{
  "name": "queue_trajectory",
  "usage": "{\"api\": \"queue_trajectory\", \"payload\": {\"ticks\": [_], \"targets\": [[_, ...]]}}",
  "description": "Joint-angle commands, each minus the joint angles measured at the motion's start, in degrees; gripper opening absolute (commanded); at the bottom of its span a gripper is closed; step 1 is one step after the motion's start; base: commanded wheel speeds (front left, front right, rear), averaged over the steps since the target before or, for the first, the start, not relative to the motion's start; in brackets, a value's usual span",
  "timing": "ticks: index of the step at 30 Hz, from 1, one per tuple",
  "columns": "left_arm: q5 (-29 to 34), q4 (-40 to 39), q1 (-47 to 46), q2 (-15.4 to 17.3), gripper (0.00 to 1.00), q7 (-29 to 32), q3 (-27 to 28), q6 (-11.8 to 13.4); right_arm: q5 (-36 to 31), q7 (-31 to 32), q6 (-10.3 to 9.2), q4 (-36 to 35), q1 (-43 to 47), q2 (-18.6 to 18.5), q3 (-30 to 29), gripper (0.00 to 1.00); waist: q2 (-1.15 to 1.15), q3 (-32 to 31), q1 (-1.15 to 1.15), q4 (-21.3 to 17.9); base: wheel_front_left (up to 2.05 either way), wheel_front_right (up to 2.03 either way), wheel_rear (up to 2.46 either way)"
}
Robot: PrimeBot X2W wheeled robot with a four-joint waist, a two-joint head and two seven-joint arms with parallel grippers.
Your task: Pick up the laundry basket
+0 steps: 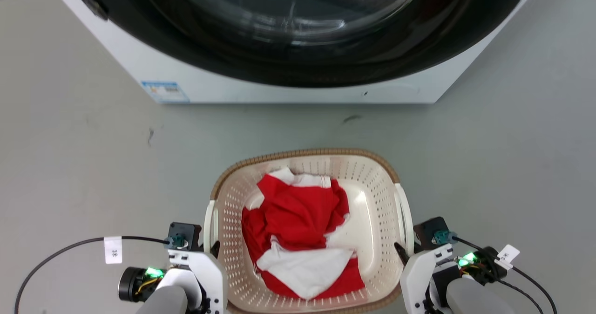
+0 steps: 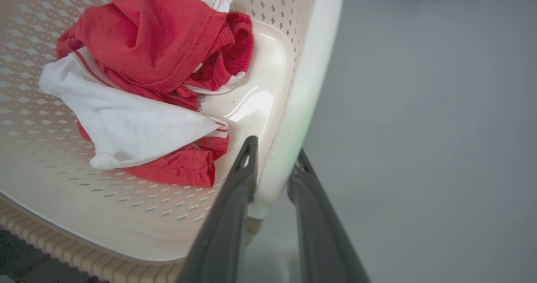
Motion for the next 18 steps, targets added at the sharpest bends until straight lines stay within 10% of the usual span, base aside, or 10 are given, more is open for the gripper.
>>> {"api": "queue_trajectory", "payload": {"ticks": [1,18], "targets": [[-0.11,0.21,1.20,0.25,0.00,0.58,-0.76,0.13,0.70,0.47,0.01,0.09,0.72,0.19,0.64,0.00,0.00,-4.65,0.01,-2.51,0.00,0.00,0.00],[-5.20,0.52,5.87,0.12,0.00,7.34,-5.79,0.14,3.19,9.08,0.00,3.17,6.30,0.06,4.52,0.00,0.00,-21.87,0.01,-4.04,0.00,0.00,0.00]]}}
